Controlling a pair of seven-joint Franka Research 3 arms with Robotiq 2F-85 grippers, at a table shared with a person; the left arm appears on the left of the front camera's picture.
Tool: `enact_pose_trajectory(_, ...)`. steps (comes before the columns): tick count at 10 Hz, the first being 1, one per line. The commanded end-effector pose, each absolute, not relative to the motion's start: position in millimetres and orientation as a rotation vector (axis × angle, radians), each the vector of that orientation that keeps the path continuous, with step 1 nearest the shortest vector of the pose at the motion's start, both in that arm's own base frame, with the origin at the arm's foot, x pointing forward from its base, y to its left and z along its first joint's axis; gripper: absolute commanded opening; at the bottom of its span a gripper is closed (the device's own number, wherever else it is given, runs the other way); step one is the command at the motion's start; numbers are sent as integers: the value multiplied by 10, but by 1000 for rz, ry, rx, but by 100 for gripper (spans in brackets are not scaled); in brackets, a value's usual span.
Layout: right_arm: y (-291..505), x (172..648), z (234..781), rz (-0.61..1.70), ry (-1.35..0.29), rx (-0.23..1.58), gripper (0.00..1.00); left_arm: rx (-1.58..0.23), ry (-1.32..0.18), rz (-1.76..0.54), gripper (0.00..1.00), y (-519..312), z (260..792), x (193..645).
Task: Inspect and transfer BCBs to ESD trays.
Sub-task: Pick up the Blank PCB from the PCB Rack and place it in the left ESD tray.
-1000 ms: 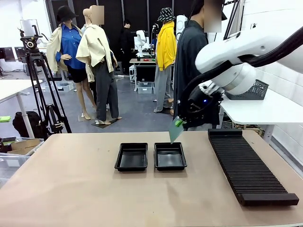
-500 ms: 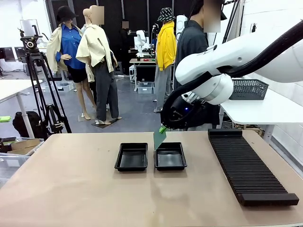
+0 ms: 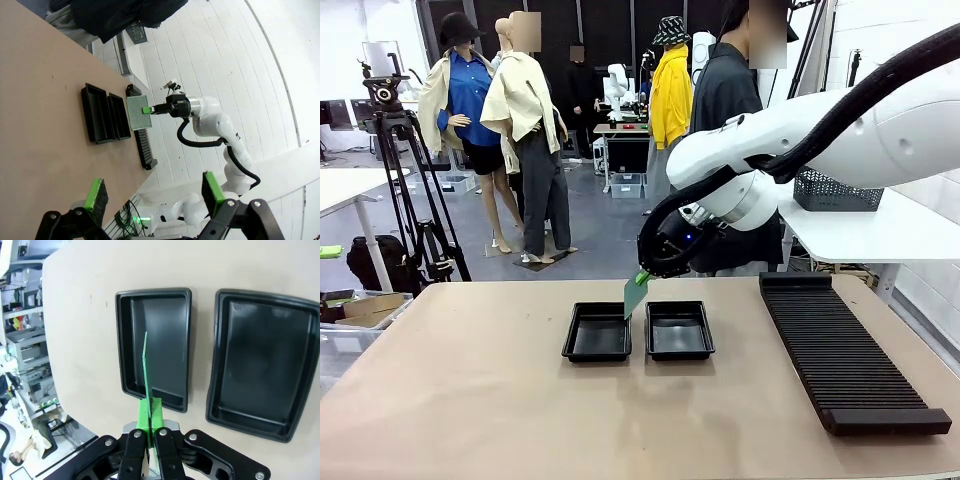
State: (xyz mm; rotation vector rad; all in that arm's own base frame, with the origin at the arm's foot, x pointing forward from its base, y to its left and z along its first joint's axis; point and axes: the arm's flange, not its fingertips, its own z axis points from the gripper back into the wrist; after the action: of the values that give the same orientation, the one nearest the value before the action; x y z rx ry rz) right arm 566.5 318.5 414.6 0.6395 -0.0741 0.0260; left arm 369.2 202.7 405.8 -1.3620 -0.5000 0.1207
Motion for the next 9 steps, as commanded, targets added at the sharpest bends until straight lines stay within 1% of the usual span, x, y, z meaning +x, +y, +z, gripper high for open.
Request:
enact_pose_trajectory(1,3339,5838,4106,-4,-53,677,0,-1362,-505,124,100,2036,4074,3668)
enact_pose_trajectory(4,3548,5917,3906,-12,-24,682,0,-1362,-505,124,100,2036,4074,3668)
enact_pose_trajectory(9,3901,5851,3570,15,-26,652,0,-1362,-505,124,100,2036,4074,3668)
